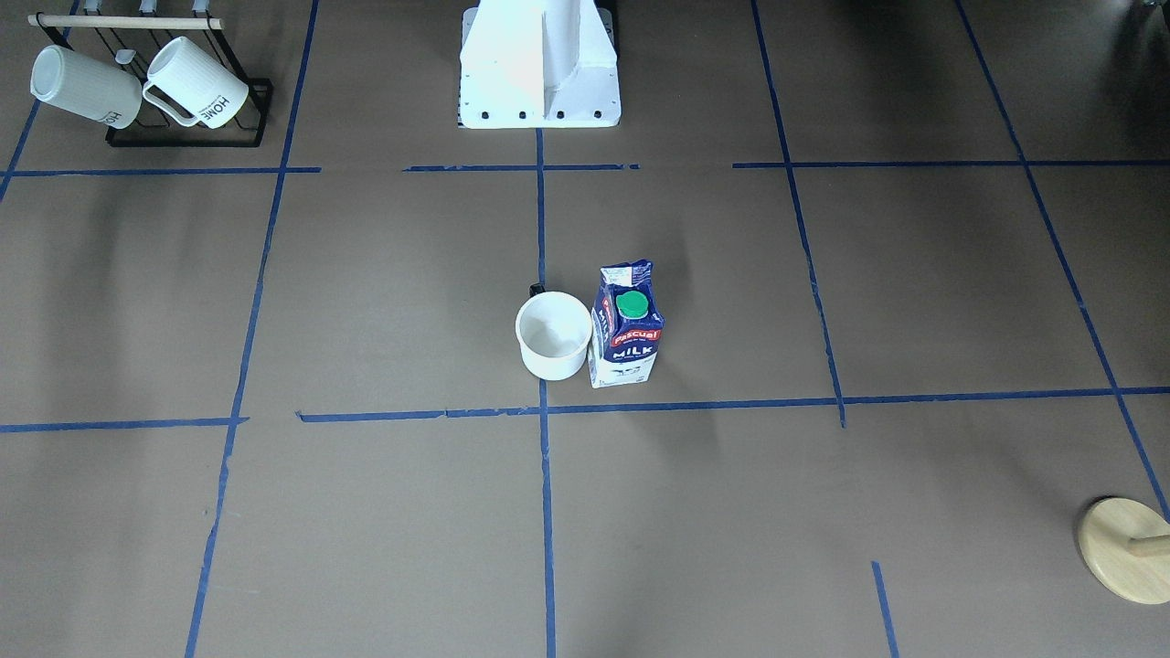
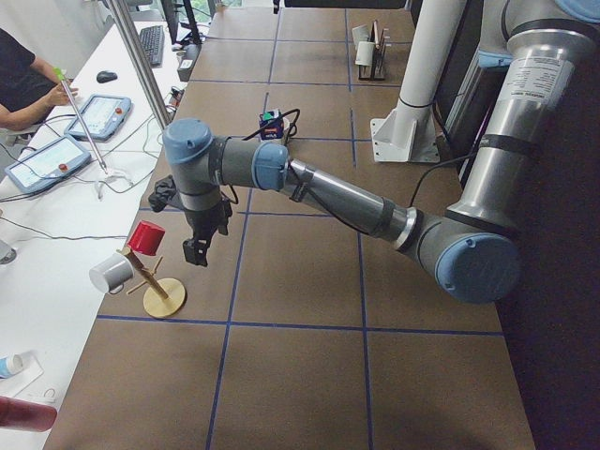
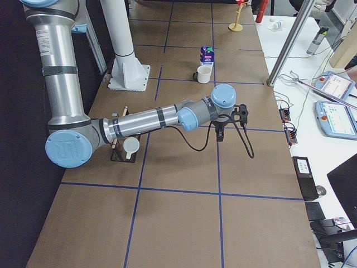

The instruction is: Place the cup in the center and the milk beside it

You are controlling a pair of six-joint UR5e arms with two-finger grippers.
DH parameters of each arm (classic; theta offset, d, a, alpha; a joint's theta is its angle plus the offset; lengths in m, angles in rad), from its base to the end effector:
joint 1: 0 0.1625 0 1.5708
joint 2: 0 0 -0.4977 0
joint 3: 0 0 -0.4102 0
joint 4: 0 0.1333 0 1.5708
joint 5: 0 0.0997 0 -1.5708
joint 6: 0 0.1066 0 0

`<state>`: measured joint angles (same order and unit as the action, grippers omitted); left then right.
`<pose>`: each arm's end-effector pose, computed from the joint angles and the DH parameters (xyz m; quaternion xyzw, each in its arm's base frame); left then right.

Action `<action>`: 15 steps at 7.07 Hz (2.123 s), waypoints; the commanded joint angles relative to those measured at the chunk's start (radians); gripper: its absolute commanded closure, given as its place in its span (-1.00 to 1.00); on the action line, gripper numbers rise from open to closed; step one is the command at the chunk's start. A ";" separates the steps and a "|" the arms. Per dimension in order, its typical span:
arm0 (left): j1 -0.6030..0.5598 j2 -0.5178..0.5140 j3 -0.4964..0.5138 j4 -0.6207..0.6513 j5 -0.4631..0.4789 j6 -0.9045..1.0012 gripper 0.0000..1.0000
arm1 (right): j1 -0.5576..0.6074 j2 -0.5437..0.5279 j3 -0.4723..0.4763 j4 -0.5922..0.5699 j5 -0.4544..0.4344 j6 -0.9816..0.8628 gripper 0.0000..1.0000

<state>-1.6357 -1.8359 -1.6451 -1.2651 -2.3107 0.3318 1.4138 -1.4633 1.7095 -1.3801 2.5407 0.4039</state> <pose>-0.1015 -0.6142 0.5816 0.0866 0.3513 0.1301 0.9231 -0.0438 -0.5672 0.5698 0.0583 -0.4904 0.0061 0.8695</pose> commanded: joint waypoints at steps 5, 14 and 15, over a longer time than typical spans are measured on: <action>-0.014 0.041 0.148 -0.032 -0.010 -0.051 -1.00 | 0.056 -0.055 -0.008 -0.244 -0.088 -0.437 -1.00; 0.042 0.156 0.209 -0.393 -0.010 -0.053 -1.00 | 0.085 -0.114 -0.011 -0.238 -0.111 -0.502 -1.00; 0.042 0.159 0.199 -0.390 -0.012 -0.051 -1.00 | 0.085 -0.117 -0.007 -0.237 -0.103 -0.502 -1.00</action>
<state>-1.5944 -1.6792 -1.4366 -1.6566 -2.3218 0.2784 1.4990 -1.5789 1.6998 -1.6183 2.4319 -0.0983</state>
